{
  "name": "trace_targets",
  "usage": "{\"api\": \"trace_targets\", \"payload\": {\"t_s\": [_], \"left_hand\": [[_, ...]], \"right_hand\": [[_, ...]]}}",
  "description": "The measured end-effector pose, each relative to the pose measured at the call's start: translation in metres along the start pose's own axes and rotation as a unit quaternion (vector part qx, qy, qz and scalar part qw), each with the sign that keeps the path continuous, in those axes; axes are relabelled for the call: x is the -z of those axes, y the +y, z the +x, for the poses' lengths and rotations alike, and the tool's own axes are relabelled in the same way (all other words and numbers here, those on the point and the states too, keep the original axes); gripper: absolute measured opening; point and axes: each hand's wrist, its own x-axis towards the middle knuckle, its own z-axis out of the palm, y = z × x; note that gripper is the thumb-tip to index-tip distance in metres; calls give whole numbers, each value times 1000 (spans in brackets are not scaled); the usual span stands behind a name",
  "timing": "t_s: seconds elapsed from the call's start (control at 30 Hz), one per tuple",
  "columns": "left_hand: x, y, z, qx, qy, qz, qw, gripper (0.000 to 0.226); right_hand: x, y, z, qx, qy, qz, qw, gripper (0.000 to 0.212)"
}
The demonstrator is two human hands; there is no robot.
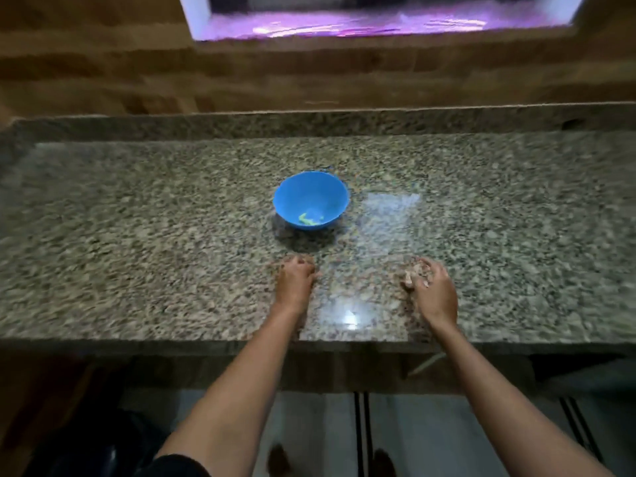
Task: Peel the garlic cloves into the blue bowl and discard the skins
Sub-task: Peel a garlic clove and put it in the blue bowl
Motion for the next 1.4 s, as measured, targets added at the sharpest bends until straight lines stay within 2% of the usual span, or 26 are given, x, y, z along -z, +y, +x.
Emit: {"api": "trace_targets", "payload": {"t_s": [0.1,0.17,0.2,0.23,0.27,0.33,0.4,0.43,0.5,0.57,0.6,0.63,0.7,0.73,0.87,1.0,1.1,1.17,1.2,1.27,1.33,1.4], "left_hand": [[1,9,-5,-43,7,26,999,11],[16,36,6,-72,110,-71,989,9],[28,52,22,-73,175,-112,975,11],[38,62,46,-50,205,-133,968,13],[45,66,71,-22,196,-124,973,15],[47,58,116,49,115,-50,991,16],[39,50,137,106,28,19,994,16],[36,50,138,118,10,42,992,18],[32,62,128,77,59,44,994,23],[24,83,97,-5,104,-42,994,23],[12,93,75,-28,72,-98,992,22],[-3,102,52,-15,0,-142,990,20],[-39,110,19,51,-138,-197,969,18],[-52,111,12,74,-160,-224,959,17],[-59,110,10,164,-170,-373,897,31],[-43,110,4,221,-186,-511,810,28],[-34,100,4,228,-179,-595,750,30],[-30,95,3,219,-171,-641,715,31],[-29,93,3,213,-168,-648,712,31],[-25,90,1,191,-173,-632,730,31],[-23,89,-1,157,-176,-587,775,34],[-22,87,-1,127,-157,-523,828,33]], "right_hand": [[4,18,19,-36,-30,-17,999,40],[4,26,26,-43,-50,-1,998,41],[6,27,30,-47,-58,7,997,41],[7,27,33,-52,-65,16,996,41],[8,28,34,-54,-73,25,996,39],[8,28,36,-48,-85,38,995,35],[9,29,39,-36,-92,39,994,33],[10,28,40,-33,-105,36,993,33],[8,27,41,-25,-144,32,989,31],[4,26,37,-16,-152,28,988,26],[2,26,33,-15,-140,30,990,24],[0,25,30,-20,-124,32,992,23],[-4,21,24,-46,-97,47,993,19],[-6,20,22,-69,-90,62,992,16],[-11,15,21,-150,-87,168,970,10],[-11,1,12,-227,-112,373,893,13],[-9,-11,6,-222,-138,452,853,17],[-10,-15,6,-213,-140,477,841,26],[-10,-17,7,-206,-150,479,840,33],[-11,-21,5,-182,-193,464,845,38],[-14,-23,1,-166,-221,454,847,29],[-16,-26,-2,-166,-210,459,847,28]]}}
